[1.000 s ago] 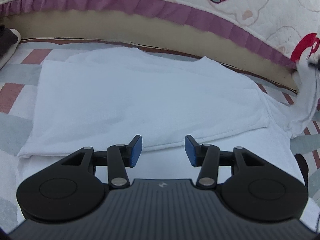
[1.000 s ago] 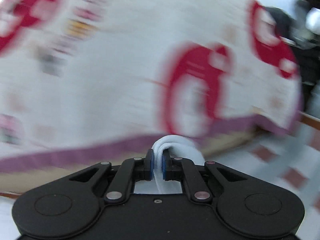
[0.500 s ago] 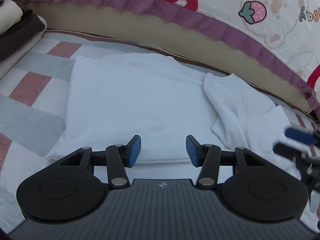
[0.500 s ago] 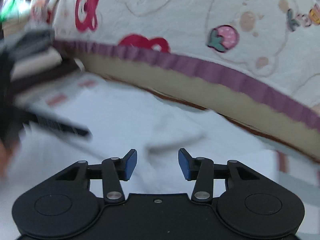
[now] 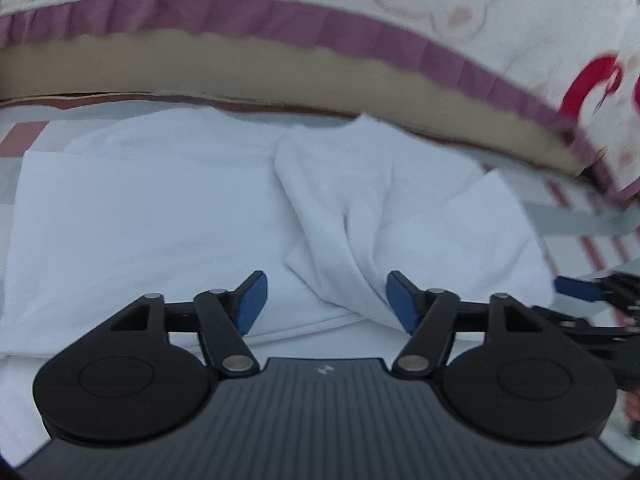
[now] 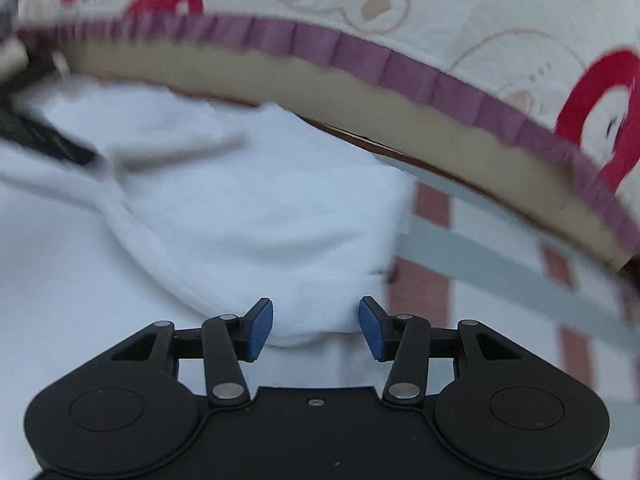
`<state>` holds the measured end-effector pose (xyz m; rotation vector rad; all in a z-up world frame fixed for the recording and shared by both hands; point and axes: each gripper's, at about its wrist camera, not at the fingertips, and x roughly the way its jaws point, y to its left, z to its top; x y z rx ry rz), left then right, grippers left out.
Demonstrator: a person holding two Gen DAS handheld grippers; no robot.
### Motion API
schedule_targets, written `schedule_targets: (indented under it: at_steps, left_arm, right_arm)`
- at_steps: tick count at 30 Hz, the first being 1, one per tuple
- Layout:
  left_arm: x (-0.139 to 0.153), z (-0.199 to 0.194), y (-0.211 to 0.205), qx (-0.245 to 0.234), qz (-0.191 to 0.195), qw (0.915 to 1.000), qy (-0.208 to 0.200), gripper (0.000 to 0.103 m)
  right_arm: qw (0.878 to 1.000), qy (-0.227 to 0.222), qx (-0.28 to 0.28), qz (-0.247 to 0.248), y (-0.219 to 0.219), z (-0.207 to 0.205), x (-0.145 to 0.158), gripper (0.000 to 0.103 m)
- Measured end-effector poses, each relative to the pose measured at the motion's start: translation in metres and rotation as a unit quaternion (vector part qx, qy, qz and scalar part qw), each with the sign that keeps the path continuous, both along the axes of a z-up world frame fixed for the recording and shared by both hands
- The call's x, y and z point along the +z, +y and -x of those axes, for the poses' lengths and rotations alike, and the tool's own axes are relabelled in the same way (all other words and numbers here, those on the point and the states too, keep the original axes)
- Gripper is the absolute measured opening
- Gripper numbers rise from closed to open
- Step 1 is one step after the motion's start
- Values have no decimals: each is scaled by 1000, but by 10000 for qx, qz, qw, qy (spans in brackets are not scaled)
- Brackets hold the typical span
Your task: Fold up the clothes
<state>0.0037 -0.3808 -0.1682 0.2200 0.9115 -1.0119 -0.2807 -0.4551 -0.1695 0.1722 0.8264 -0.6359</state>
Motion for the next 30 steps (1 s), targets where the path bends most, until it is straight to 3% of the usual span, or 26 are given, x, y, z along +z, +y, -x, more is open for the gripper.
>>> schedule_targets:
  at_steps: [3,6,7,8,9,13,14,15,16,17,22,24,30]
  left_arm:
    - [-11,7,-26,142,-360,9990,-203,68]
    - [-20,4,-35,379,-149,9976,-551,68]
    - [-23,4,-35,405,-77,9968,-690,59]
    - [-26,4,-34,438,0,9956,-824,23]
    - [-21,1,-23,591,175,9943,-871,8]
    - [2,-8,21,1208,867,9831,-1063,9]
    - [9,-8,40,1544,959,9744,-1326,13]
    - [14,-9,61,1952,942,9637,-1558,18]
    - [13,-9,78,2316,910,9551,-1607,36]
    - [10,-11,93,2610,886,9497,-1489,46]
    - [-14,-30,115,2502,564,9625,-881,42]
    - [-14,-37,121,2551,684,9626,-604,42]
    - [-17,-36,132,2612,634,9631,-86,49]
  right_arm:
    - [10000,-29,52,-67,10,3,-4,53]
    - [9997,227,-128,-18,11,4,-15,53]
    - [9991,242,-335,-89,6,6,-16,54]
    - [9982,226,-523,-177,2,7,-16,54]
    - [9972,180,-668,-279,-2,9,-16,54]
    - [9941,253,-1013,-302,-11,14,-15,58]
    - [9927,230,-1132,-360,-14,17,-14,58]
    - [9907,127,-1249,-518,-18,21,-15,58]
    - [9883,25,-1365,-676,-22,26,-15,57]
    - [9864,-50,-1453,-774,-24,29,-16,57]
    - [9882,64,-1444,-504,-14,23,-15,57]
    - [9916,218,-1254,-217,-5,15,-13,57]
    - [9967,591,-70,547,28,-20,-14,57]
